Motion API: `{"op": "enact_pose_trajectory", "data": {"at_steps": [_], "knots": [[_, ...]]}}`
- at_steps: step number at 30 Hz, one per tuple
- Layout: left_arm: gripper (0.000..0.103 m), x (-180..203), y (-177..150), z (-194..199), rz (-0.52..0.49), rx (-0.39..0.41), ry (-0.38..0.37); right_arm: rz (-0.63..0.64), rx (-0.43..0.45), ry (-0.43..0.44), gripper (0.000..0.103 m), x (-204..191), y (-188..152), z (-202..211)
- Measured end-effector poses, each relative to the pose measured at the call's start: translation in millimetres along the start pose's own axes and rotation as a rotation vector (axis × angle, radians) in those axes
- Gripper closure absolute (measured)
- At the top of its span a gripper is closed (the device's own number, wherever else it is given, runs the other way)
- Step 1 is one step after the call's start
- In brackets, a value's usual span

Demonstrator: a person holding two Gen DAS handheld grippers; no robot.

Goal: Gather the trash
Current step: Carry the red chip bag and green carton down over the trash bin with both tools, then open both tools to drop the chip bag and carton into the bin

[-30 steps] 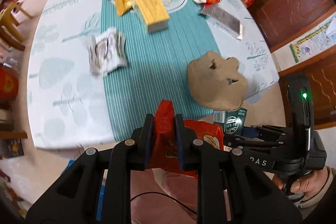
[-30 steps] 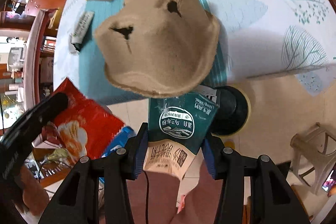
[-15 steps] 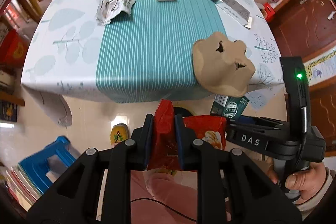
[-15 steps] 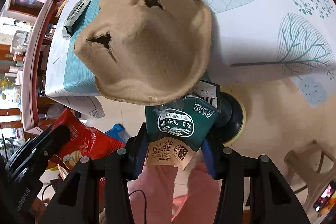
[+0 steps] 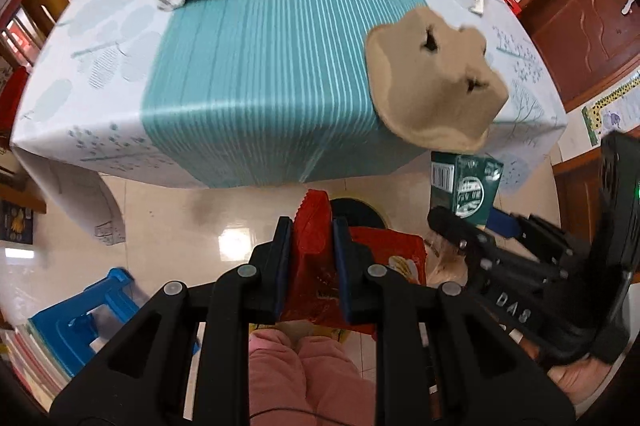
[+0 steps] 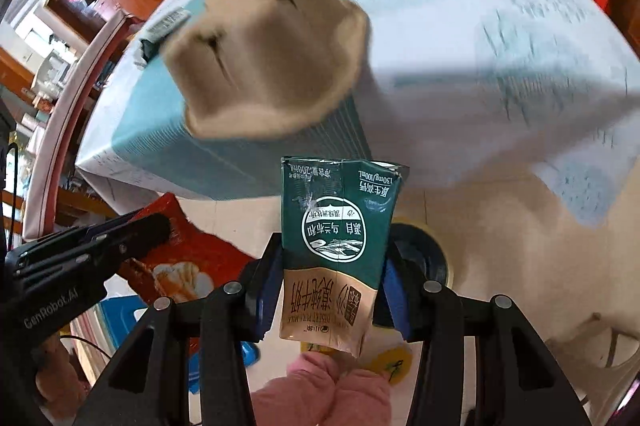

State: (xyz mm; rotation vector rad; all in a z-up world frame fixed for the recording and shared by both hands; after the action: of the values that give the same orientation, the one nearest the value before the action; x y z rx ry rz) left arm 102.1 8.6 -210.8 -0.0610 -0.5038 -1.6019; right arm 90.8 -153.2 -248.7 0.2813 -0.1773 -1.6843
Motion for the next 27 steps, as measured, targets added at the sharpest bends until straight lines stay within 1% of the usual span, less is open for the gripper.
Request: {"op": "enact_pose_trajectory", "data": {"at_steps": [3, 7, 10, 14, 17, 23, 27], "knots": [[0.086, 1, -6, -17, -0.012, -0.001, -0.015, -0.032, -0.003, -0.007, 0.057, 5, -15, -13], [0.086, 1, -12, -39, -0.027, 0.010, -0.016, -0.053, -0.026, -0.021, 0.057, 14, -37, -38], [0.086, -1, -19, -58, -0.017, 0.028, -0.017, -0.067, -0.044, -0.038, 0.057, 23, -56, -63], [0.086, -8, -32, -82, 0.009, 0.056, -0.011, -0.128, -0.076, -0.040, 0.057, 39, -79, -100], [0.086, -7, -43, -106, 0.014, 0.076, -0.006, -0.164, -0.098, -0.045, 0.057, 51, -92, -129], [0.086, -11, -68, -162, 0.004, 0.050, 0.015, -0.220, -0.132, -0.053, 0.057, 71, -112, -186], [0.086, -19, -78, -201, 0.017, 0.030, 0.028, -0.240, -0.149, -0.064, 0.056, 86, -117, -217]]}}
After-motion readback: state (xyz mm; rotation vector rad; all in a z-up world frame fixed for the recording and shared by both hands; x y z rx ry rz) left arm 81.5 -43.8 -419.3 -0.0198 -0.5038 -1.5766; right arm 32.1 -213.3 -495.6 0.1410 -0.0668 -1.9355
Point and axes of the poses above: each gripper's, at about its wrist camera, not at the fingertips, and z roughly against the way its jaws point, x to its right, y to its top, the point moved 5 cm from there along -z, roughly the way its jaws point, and after that the axes turned 10 degrees about -y, right-handed, at the moved point
